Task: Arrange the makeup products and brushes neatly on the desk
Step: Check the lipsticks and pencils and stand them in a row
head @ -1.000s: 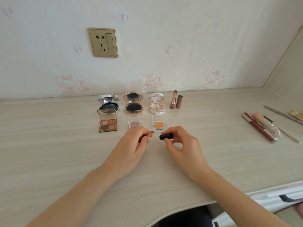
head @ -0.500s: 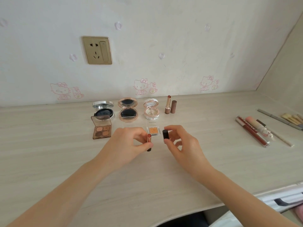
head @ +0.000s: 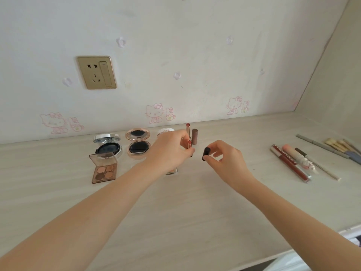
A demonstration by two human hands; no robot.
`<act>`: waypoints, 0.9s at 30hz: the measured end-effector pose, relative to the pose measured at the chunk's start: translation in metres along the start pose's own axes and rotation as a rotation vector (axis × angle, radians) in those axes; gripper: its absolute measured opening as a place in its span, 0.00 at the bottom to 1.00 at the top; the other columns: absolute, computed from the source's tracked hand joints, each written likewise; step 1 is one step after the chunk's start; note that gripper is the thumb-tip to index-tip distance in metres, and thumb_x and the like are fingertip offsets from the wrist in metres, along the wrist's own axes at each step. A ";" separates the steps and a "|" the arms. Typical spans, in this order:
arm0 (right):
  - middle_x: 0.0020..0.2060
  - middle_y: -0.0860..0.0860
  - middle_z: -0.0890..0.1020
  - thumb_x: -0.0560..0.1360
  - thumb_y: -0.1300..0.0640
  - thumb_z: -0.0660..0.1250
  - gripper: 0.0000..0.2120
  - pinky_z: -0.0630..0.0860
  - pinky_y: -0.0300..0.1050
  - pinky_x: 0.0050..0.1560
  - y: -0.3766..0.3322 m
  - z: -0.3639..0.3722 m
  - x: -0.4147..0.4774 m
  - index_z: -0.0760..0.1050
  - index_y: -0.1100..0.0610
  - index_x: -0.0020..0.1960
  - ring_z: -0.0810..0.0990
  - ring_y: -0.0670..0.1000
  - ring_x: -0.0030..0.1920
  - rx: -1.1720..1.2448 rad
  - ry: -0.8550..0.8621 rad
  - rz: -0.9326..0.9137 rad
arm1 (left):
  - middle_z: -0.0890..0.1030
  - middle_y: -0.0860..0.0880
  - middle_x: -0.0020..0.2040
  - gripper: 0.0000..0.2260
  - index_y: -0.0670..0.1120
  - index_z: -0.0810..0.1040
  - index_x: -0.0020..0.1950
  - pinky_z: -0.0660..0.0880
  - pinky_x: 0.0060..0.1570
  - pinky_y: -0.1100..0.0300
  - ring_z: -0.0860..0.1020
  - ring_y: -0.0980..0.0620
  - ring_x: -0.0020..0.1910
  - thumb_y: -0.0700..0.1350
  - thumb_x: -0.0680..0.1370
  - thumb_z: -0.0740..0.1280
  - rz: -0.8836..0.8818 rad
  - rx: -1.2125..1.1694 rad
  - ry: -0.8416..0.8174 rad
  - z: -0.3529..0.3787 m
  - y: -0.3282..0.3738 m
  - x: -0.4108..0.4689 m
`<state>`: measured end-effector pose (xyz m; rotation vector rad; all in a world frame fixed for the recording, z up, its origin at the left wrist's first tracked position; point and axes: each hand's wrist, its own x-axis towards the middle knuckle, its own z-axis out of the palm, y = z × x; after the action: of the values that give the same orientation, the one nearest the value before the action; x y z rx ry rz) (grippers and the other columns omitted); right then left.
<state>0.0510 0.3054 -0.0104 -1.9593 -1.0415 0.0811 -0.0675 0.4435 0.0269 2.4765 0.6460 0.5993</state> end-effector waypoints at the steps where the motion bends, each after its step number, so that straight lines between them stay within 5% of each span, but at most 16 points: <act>1: 0.40 0.37 0.79 0.73 0.55 0.69 0.04 0.68 0.31 0.40 0.002 0.000 0.006 0.75 0.47 0.45 0.77 0.41 0.46 -0.006 0.002 0.004 | 0.81 0.59 0.40 0.05 0.54 0.75 0.41 0.74 0.43 0.56 0.77 0.56 0.44 0.51 0.71 0.71 0.011 0.043 -0.001 0.003 -0.001 0.007; 10: 0.38 0.37 0.77 0.74 0.58 0.67 0.06 0.74 0.43 0.45 0.015 0.014 0.035 0.76 0.53 0.50 0.74 0.46 0.48 -0.093 -0.049 0.021 | 0.82 0.52 0.41 0.06 0.51 0.77 0.43 0.74 0.50 0.52 0.78 0.48 0.46 0.50 0.70 0.71 -0.006 0.334 -0.038 0.024 -0.005 0.039; 27: 0.46 0.44 0.82 0.74 0.58 0.65 0.08 0.75 0.53 0.51 0.026 0.031 0.056 0.76 0.52 0.53 0.72 0.52 0.54 -0.139 -0.083 0.069 | 0.81 0.48 0.46 0.09 0.48 0.78 0.48 0.77 0.44 0.52 0.78 0.45 0.48 0.51 0.72 0.71 -0.078 0.391 0.009 0.046 -0.012 0.054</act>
<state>0.0903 0.3589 -0.0298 -2.1334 -1.0573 0.1321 -0.0048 0.4655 -0.0009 2.7900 0.9345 0.4909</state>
